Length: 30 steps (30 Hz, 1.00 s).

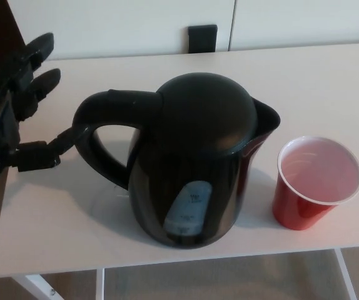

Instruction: The robot walk towards a table in front and uses its left hand to pick up the pot from the base and pour water to the cup on the right hand side

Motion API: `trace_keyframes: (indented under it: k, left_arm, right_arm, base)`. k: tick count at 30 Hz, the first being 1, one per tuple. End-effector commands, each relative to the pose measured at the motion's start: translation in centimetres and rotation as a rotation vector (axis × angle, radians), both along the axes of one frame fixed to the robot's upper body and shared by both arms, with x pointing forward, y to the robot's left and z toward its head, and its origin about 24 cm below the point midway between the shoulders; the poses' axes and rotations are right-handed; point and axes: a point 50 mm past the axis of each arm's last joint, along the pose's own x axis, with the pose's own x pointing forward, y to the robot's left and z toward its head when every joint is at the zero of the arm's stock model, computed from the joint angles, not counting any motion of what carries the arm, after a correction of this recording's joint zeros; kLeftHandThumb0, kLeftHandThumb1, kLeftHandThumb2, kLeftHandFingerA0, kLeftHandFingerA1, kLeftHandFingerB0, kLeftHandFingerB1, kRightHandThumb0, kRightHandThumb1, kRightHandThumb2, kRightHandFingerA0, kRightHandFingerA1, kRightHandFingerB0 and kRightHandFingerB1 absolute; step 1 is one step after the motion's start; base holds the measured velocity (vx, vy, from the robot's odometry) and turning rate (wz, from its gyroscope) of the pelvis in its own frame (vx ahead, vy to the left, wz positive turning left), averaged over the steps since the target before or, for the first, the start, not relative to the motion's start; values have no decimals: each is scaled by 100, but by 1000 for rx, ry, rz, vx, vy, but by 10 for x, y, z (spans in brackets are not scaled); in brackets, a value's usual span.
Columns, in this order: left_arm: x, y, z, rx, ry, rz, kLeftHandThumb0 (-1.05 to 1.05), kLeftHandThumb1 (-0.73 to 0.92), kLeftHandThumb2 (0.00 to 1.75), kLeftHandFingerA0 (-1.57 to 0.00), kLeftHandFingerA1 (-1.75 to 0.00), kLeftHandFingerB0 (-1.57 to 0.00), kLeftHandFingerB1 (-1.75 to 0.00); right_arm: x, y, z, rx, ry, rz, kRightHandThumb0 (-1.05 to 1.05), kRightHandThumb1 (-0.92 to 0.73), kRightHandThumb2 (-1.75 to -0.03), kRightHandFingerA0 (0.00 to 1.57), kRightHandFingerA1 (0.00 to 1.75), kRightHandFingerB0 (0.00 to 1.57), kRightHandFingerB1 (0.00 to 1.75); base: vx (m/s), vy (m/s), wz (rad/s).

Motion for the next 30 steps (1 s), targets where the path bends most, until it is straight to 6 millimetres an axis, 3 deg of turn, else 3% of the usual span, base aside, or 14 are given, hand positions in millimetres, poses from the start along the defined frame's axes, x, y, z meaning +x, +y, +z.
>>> trace_keyframes:
  k: [1,3,4,7,8,18,19,22,23,25,27,28,29,30]
  left_arm:
    - [-3,7,-12,26,57,28,-45,30,70,-2,-41,-2,-29]
    - [-4,7,-13,25,59,32,-45,30,70,-2,-41,-2,-29]
    - [-4,8,-14,22,63,32,-43,30,70,-2,-41,-2,-29]
    - [-7,8,-17,14,73,31,-47,31,69,-3,-41,-1,-27]
    - [-8,8,-17,9,71,28,-45,30,69,-3,-42,-2,-28]
    - [-14,8,-16,16,71,6,-46,31,71,-4,-42,0,-28]
    - [-15,7,-16,19,70,3,-28,32,87,0,-49,0,-49]
    - [-16,3,-18,24,68,-1,-28,33,87,0,-48,0,-49]
    - [-16,0,-20,21,68,-7,-50,40,64,-17,-38,-9,-32]
    - [-15,-1,-20,16,66,-8,-50,40,64,-18,-38,-9,-33]
    - [-13,-4,-21,-22,58,9,-48,41,66,-30,-42,-24,-38]
    - [-12,-6,-21,-42,53,23,-48,41,66,-30,-42,-24,-38]
    - [-11,-8,-21,-55,47,29,-48,41,67,-30,-43,-25,-39]
    - [-10,-9,-22,-63,45,32,-47,42,67,-31,-43,-25,-39]
  right_arm:
    - [-4,-5,1,-4,15,-7,-15,-43,-90,37,64,25,57]
    - [-4,-5,1,-5,16,-4,-15,-43,-90,37,64,25,57]
    - [-4,-5,1,0,15,-6,-22,-60,-66,41,60,32,50]
    - [-3,-5,1,5,11,-9,-24,-57,-66,39,58,34,51]
    - [-2,-6,1,-1,8,-3,-18,-61,-58,40,55,35,48]
    - [1,-6,3,-7,3,-6,-25,-57,-67,42,58,34,51]
    - [0,-6,2,-4,4,-2,-19,-64,-58,41,52,33,46]
    - [0,-6,2,-6,12,9,-20,-64,-58,41,52,33,46]
    - [-2,-5,1,1,11,9,-20,-62,-58,39,54,33,48]
    - [-1,-4,1,0,7,9,-20,-61,-57,40,56,35,50]
    - [0,-4,2,6,1,1,-25,-56,-68,40,59,34,53]
    - [0,-4,2,9,-3,-4,-25,-56,-68,40,59,34,53]
    - [2,-4,2,10,-5,-9,-18,-61,-57,41,55,36,50]
    - [3,-4,3,13,-9,-12,-18,-61,-57,40,54,37,50]
  base:
    - [0,0,0]
    - [0,0,0]
    - [0,0,0]
    - [0,0,0]
    - [0,0,0]
    - [0,0,0]
    - [0,0,0]
    - [0,0,0]
    - [0,0,0]
    - [0,0,0]
    - [0,0,0]
    - [0,0,0]
    - [0,0,0]
    - [0,0,0]
